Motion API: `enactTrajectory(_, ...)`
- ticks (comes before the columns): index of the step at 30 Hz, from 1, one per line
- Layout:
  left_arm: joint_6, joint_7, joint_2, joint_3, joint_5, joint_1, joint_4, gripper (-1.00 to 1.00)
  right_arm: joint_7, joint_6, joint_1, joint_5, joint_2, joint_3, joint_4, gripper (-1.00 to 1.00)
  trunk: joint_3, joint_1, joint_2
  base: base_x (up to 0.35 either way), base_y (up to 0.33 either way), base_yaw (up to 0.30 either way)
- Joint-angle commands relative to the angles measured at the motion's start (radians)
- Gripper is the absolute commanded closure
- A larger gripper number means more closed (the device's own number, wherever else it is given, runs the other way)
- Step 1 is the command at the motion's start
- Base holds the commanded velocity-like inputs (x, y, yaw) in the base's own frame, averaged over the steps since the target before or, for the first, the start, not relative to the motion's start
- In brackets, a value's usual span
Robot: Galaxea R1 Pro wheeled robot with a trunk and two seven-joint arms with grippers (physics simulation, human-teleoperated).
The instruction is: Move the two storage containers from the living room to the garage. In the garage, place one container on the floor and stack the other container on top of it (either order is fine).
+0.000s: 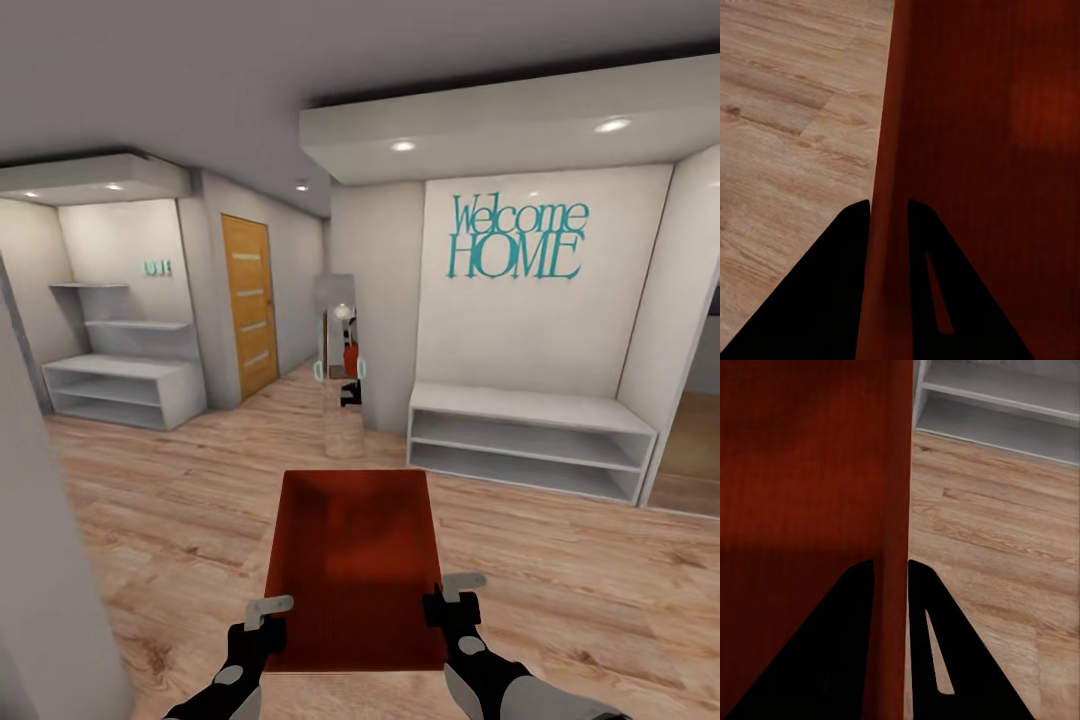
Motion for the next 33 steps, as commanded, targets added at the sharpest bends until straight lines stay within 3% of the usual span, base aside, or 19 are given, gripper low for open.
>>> enactTrajectory(1, -0.021, 0.01, 0.002, 0.014, -0.017, -0.001, -0.005, 1.0, 0.028, 0.001, -0.001, -0.008, -0.001, -0.039, 0.003, 1.0, -0.001, 0.001, -0.001, 0.322, 0.0, 0.0)
enactTrajectory(33, -0.021, 0.01, 0.002, 0.014, -0.017, -0.001, -0.005, 1.0, 0.03, 0.001, 0.0, -0.008, -0.002, -0.039, 0.001, 1.0, -0.001, 0.001, -0.001, 0.322, 0.0, 0.0)
